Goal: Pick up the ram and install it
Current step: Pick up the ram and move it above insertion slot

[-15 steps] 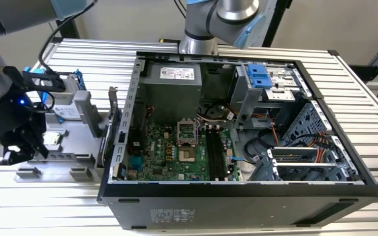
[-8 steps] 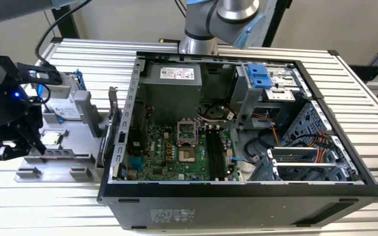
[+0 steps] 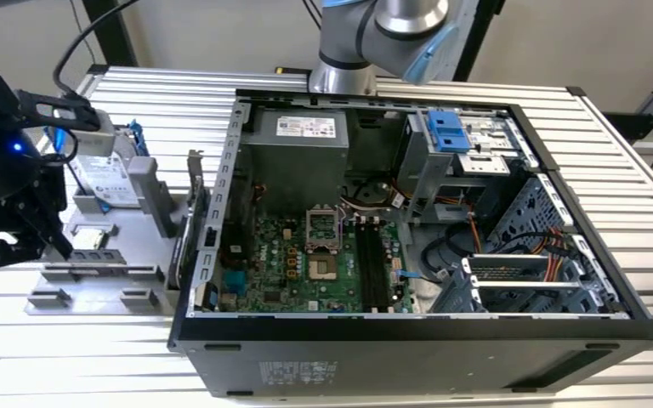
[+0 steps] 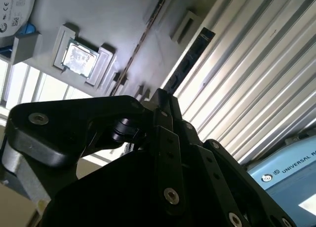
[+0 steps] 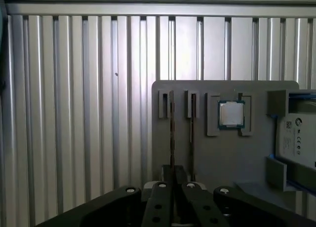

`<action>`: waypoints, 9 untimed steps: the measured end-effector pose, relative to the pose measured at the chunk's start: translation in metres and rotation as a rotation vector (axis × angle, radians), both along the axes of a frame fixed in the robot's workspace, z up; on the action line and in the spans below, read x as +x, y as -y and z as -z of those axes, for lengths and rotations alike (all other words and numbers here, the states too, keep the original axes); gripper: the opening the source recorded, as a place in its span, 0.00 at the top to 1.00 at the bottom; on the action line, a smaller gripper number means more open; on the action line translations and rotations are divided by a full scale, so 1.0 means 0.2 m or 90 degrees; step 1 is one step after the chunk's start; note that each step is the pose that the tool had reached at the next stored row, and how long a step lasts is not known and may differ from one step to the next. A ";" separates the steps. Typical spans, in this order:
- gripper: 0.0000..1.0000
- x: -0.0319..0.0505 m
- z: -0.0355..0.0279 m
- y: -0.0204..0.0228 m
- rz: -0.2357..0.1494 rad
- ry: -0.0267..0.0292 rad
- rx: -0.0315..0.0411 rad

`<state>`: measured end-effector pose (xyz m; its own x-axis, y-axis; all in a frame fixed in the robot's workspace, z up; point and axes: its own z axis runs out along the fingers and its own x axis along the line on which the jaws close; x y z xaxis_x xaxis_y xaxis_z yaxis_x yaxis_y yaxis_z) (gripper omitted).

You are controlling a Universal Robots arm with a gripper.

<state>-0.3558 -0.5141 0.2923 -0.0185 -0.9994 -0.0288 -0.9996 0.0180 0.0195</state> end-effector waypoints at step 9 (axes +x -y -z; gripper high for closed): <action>1.00 0.000 -0.100 0.000 0.000 0.0001 0.0000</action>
<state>-0.3559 -0.5141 0.3124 -0.0185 -0.9994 -0.0289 -0.9996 0.0179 0.0195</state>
